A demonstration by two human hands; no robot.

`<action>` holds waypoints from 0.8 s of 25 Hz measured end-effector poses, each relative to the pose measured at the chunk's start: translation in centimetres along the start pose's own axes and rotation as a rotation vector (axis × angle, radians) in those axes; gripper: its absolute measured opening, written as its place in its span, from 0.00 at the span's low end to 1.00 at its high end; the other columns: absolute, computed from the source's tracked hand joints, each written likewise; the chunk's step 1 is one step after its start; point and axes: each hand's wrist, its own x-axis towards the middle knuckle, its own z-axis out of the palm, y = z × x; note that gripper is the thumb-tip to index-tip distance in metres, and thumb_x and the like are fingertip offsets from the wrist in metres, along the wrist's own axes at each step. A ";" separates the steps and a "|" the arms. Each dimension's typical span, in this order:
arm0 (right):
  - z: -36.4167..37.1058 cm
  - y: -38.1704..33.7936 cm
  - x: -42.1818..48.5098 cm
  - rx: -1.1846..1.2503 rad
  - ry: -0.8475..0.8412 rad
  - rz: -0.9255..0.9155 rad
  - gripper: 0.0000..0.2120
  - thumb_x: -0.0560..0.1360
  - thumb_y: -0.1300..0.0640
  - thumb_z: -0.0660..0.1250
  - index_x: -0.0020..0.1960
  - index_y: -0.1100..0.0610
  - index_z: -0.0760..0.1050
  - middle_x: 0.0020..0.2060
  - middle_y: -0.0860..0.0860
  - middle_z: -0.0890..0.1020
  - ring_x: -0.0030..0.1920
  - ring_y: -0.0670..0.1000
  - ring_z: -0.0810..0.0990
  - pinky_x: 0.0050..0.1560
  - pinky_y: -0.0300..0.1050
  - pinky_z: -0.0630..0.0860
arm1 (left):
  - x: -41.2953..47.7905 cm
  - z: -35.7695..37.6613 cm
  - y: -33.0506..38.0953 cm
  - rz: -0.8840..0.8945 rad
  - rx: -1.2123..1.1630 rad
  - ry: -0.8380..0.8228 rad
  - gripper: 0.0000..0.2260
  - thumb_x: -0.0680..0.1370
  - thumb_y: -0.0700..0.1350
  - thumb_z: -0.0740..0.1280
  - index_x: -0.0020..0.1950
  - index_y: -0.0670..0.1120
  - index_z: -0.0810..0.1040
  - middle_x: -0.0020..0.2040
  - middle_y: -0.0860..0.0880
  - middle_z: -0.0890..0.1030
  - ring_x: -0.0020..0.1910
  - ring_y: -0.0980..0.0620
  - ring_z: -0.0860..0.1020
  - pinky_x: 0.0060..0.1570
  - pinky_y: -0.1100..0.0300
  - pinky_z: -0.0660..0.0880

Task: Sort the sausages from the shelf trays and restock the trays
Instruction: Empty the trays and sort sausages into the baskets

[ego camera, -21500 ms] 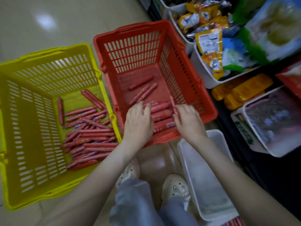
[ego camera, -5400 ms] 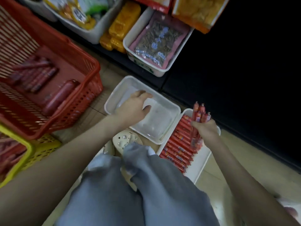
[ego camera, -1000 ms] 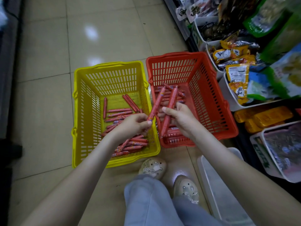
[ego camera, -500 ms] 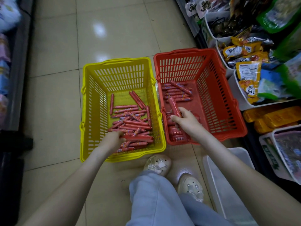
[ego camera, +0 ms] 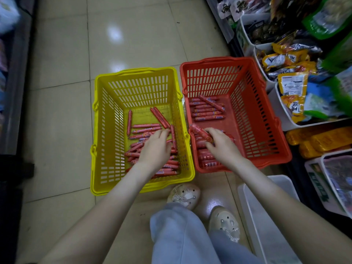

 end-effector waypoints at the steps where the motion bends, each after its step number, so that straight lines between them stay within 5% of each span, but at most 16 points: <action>1: -0.1 0.9 0.6 -0.140 0.003 -0.017 0.19 0.75 0.62 0.63 0.66 0.56 0.70 0.57 0.53 0.76 0.59 0.54 0.72 0.56 0.46 0.66 | 0.5 0.2 1.0 0.039 -0.002 0.039 0.21 0.80 0.43 0.60 0.73 0.42 0.64 0.70 0.44 0.68 0.69 0.44 0.66 0.66 0.51 0.64; 5: -0.5 4.2 5.1 -0.479 0.126 -0.049 0.21 0.75 0.62 0.62 0.68 0.56 0.69 0.58 0.55 0.76 0.60 0.58 0.72 0.59 0.52 0.64 | 2.6 1.7 2.7 0.128 0.032 0.123 0.21 0.78 0.39 0.62 0.70 0.37 0.67 0.68 0.39 0.70 0.68 0.40 0.68 0.67 0.49 0.65; 10: -0.6 6.0 8.4 -0.484 0.132 0.023 0.24 0.76 0.58 0.62 0.71 0.59 0.64 0.64 0.57 0.73 0.65 0.59 0.69 0.64 0.53 0.62 | 5.1 3.2 5.0 0.188 0.105 0.150 0.21 0.73 0.41 0.58 0.64 0.35 0.73 0.61 0.35 0.75 0.59 0.36 0.75 0.59 0.45 0.72; 15: -3.5 8.8 -3.9 -0.407 0.265 0.022 0.20 0.69 0.63 0.67 0.61 0.64 0.75 0.51 0.60 0.80 0.52 0.63 0.78 0.52 0.54 0.75 | 2.7 5.9 11.6 0.408 0.121 0.079 0.22 0.72 0.44 0.57 0.62 0.36 0.75 0.59 0.36 0.77 0.57 0.38 0.77 0.56 0.49 0.74; 20: -9.3 11.6 -21.2 -0.367 0.393 0.326 0.20 0.76 0.60 0.63 0.68 0.61 0.69 0.61 0.57 0.76 0.63 0.59 0.72 0.65 0.50 0.64 | -3.7 8.4 19.4 0.687 0.198 -0.100 0.20 0.68 0.42 0.62 0.58 0.36 0.76 0.54 0.36 0.79 0.50 0.37 0.79 0.47 0.49 0.77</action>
